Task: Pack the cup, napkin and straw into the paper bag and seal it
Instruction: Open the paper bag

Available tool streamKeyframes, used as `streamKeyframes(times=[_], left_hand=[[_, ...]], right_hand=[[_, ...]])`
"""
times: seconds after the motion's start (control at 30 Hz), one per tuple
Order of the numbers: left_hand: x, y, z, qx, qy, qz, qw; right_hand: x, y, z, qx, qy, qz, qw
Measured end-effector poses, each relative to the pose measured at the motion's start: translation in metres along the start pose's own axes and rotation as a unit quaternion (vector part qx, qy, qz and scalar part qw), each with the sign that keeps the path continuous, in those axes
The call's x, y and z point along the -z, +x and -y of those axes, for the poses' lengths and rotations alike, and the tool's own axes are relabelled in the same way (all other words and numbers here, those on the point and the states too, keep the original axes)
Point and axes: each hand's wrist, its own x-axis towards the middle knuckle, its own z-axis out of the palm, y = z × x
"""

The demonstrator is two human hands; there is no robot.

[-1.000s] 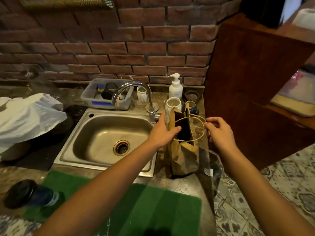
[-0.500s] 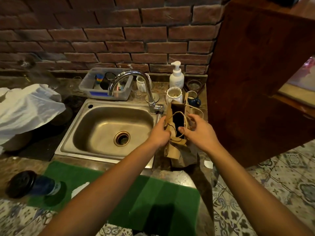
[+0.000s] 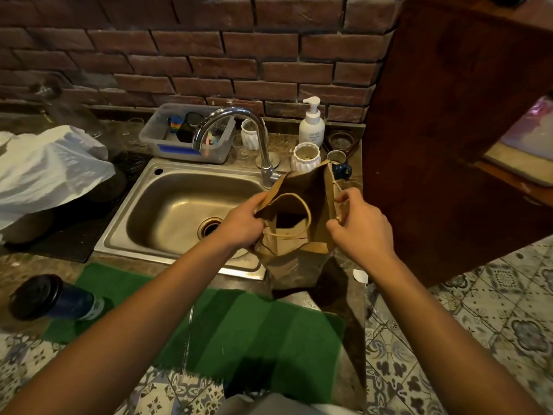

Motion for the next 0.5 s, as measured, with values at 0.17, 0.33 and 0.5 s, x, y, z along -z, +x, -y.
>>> streamKeyframes(times=[0.17,0.33,0.5], left_hand=[[0.019,-0.03,0.023,0.002,-0.039,0.005,0.999],[0.03,-0.065,0.042,0.022,-0.042,0.013,0.999],[0.021,-0.098,0.071,0.025,-0.013,0.002,1.0]], right_hand=[[0.009,-0.043,0.001,0.025,0.033,-0.003,0.999],[0.013,-0.088,0.0,0.072,0.044,-0.028,0.996],[-0.002,-0.145,0.003,0.099,0.047,-0.012,0.994]])
